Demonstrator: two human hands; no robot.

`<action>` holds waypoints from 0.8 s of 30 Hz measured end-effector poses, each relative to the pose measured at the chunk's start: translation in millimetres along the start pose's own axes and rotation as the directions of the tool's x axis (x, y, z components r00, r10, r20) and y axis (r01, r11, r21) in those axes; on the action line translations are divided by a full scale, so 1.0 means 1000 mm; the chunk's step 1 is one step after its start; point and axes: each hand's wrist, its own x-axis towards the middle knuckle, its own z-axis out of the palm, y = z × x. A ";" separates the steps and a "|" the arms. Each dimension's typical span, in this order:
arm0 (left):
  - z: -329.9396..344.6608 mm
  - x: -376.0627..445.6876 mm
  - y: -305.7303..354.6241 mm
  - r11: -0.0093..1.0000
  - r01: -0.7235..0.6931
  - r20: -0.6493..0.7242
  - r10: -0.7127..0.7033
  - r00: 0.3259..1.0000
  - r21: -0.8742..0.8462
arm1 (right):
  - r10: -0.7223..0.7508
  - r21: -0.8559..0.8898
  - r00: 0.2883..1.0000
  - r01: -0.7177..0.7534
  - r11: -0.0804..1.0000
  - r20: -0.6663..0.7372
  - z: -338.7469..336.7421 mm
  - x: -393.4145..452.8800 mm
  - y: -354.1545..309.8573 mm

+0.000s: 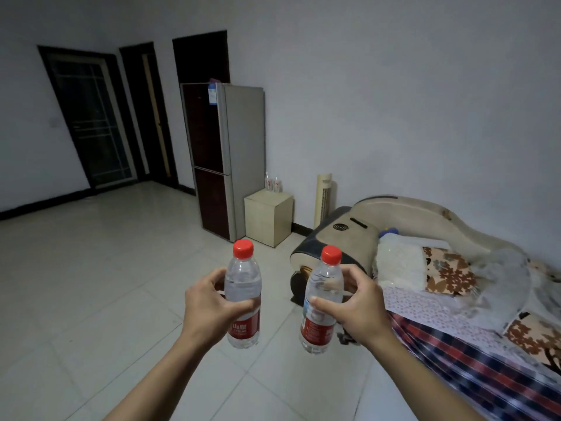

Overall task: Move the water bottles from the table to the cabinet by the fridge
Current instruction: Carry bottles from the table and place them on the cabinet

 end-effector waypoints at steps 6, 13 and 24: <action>0.032 0.088 -0.001 1.000 -0.005 -0.033 0.004 0.999 -0.018 | -0.012 -0.001 1.000 0.012 1.000 -0.021 0.002 0.100 0.026; 0.066 0.187 -0.035 0.999 0.024 -0.029 -0.025 0.999 -0.025 | 0.004 -0.033 1.000 -0.004 0.999 -0.026 0.026 0.195 0.062; 0.100 0.379 -0.098 0.990 -0.002 0.029 0.006 1.000 -0.142 | 0.007 -0.119 0.999 -0.012 0.993 -0.046 0.097 0.353 0.091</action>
